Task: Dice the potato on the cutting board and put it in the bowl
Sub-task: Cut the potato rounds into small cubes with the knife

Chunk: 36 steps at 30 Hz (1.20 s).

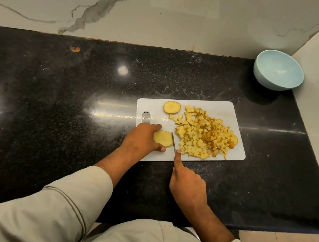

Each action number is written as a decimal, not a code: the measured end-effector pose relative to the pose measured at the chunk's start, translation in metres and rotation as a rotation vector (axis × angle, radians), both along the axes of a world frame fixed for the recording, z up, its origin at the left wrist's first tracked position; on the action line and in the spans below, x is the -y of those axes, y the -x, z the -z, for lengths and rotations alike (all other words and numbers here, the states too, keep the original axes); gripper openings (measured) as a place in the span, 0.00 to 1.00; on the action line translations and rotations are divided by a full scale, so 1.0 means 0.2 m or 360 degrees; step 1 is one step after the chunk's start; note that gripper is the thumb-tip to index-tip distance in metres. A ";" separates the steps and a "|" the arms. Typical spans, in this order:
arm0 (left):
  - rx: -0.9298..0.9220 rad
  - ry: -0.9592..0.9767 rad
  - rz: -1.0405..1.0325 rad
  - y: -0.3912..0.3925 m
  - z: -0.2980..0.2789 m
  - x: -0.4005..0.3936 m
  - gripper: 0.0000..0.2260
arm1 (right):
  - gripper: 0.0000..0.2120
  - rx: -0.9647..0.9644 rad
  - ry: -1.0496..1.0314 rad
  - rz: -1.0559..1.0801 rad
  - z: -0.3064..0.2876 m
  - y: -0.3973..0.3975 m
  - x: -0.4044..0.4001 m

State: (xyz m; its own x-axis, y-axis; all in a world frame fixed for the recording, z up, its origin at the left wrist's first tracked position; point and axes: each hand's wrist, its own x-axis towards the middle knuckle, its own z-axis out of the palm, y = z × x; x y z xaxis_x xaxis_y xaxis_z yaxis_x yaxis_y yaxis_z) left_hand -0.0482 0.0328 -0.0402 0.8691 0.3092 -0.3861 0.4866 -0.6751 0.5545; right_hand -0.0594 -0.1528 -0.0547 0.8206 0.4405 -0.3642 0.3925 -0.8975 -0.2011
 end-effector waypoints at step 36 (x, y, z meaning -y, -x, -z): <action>0.0085 -0.0617 0.0246 -0.07 -0.05 0.15 0.15 | 0.34 0.0113 0.0037 -0.0097 0.03 0.08 -0.04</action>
